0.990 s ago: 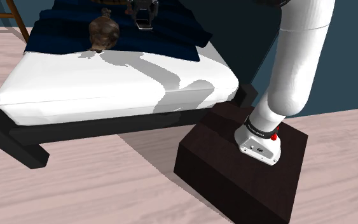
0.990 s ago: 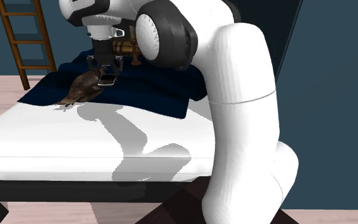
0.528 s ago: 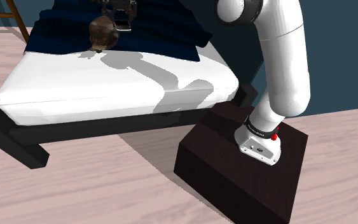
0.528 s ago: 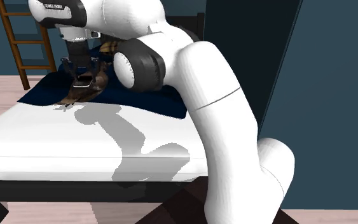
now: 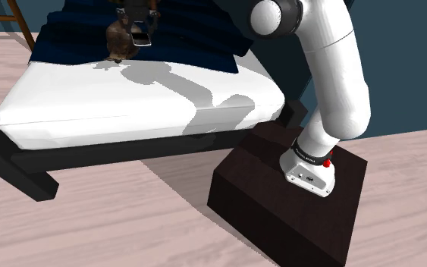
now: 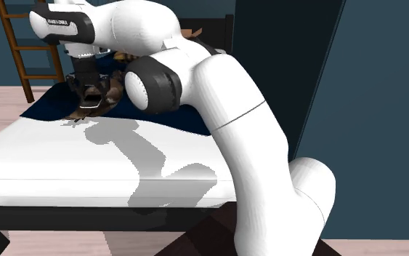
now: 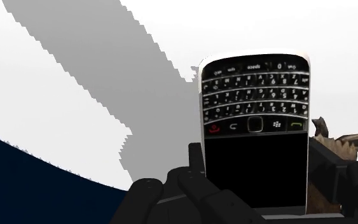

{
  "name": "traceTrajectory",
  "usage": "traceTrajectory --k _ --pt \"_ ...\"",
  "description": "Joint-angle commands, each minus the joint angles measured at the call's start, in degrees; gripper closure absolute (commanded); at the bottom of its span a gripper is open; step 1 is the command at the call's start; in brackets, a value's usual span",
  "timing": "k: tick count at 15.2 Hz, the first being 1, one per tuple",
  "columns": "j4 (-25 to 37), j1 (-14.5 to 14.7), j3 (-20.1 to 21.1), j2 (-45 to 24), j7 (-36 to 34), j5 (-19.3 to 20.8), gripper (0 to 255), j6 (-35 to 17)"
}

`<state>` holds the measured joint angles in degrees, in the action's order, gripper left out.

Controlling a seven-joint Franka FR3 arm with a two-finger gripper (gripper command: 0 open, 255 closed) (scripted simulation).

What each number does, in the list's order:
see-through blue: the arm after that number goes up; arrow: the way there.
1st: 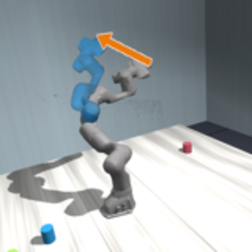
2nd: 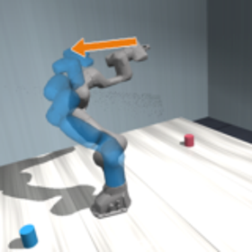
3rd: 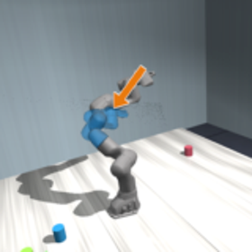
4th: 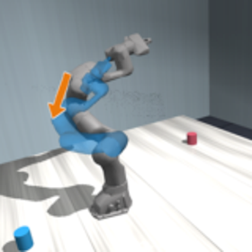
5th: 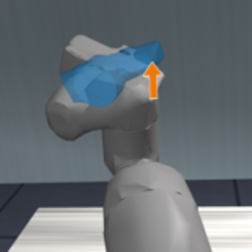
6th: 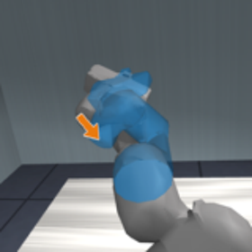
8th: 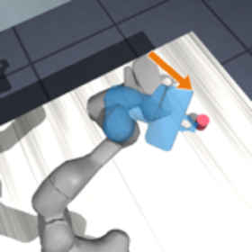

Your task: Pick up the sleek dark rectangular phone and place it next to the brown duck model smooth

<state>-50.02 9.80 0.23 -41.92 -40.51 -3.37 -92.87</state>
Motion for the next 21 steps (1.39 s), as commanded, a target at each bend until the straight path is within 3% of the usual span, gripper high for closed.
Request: traceTrajectory --k 1,21 --pt "-3.39 0.06 -0.01 1.14 0.07 -0.01 255 -2.27" --pt "-19.04 0.15 -0.01 1.27 0.95 -0.23 255 -17.78"
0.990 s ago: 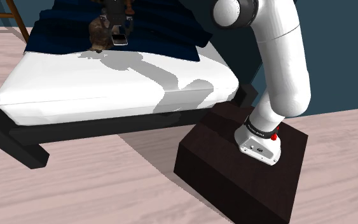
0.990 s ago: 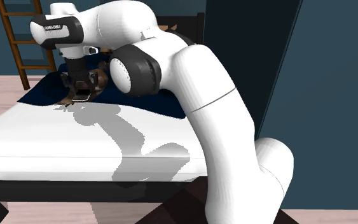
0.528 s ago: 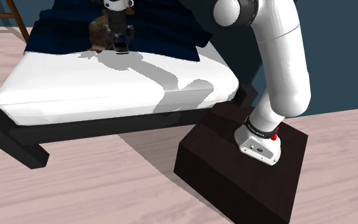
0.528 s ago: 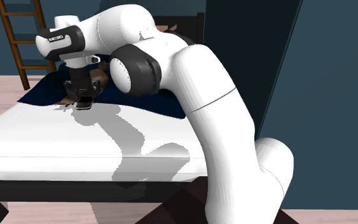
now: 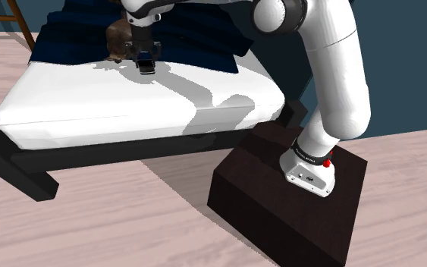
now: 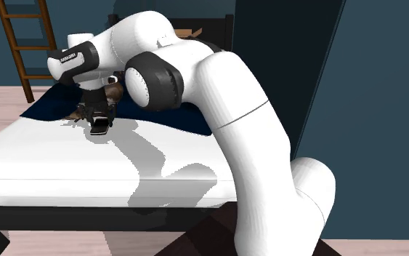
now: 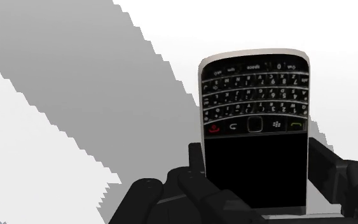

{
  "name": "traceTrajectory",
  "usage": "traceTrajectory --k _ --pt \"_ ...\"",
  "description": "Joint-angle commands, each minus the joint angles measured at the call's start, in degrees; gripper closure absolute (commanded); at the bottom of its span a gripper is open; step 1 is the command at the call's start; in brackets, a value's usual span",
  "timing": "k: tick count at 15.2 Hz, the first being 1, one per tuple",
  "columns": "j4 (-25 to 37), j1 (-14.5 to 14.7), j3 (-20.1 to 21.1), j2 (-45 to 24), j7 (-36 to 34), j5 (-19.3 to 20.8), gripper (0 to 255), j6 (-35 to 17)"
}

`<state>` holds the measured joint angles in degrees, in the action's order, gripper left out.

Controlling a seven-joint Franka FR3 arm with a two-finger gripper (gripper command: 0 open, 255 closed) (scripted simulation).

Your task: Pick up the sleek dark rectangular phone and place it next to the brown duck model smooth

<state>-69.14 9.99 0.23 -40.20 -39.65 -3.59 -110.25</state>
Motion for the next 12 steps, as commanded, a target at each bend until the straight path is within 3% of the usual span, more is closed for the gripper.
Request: traceTrajectory --k 1,11,12 --pt "-0.37 -0.04 0.0 -0.64 0.12 -0.02 255 -1.05" --pt "-1.37 -0.04 0.01 -1.18 0.21 -0.05 255 -2.58" --pt "-1.37 -0.04 0.01 -1.18 0.21 -0.05 0 -2.58"
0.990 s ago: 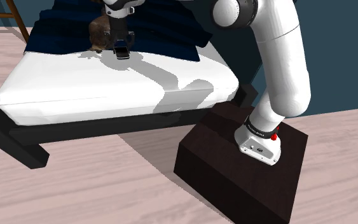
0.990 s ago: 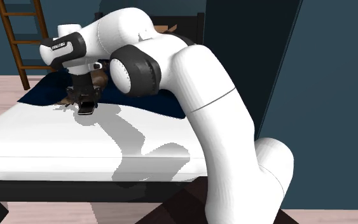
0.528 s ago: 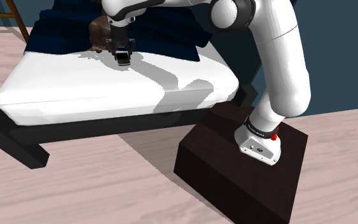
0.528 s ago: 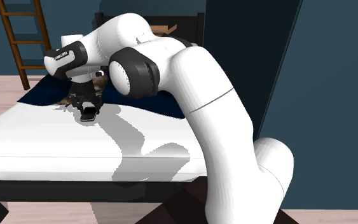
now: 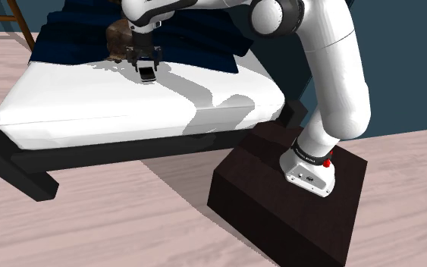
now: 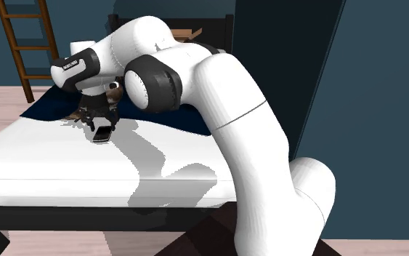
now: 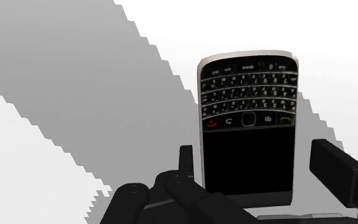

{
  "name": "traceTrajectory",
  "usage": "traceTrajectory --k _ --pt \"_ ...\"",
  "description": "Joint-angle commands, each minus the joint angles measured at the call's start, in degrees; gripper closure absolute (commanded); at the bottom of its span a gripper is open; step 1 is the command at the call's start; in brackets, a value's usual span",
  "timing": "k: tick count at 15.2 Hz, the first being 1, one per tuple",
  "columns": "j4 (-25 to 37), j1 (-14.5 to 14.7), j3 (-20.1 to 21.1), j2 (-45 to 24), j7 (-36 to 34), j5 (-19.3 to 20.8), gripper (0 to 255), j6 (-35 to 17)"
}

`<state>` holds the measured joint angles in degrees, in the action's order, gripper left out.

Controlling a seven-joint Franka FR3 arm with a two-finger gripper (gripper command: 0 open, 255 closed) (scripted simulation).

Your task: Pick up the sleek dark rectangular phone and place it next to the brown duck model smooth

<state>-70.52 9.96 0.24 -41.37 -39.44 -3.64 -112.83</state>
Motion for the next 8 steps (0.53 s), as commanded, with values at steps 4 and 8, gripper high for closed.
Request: traceTrajectory --k 4,8 --pt "0.0 0.0 0.0 0.0 0.0 0.0 0 0.0" --pt "3.28 -0.19 -0.05 1.5 -0.08 0.07 0 4.78"
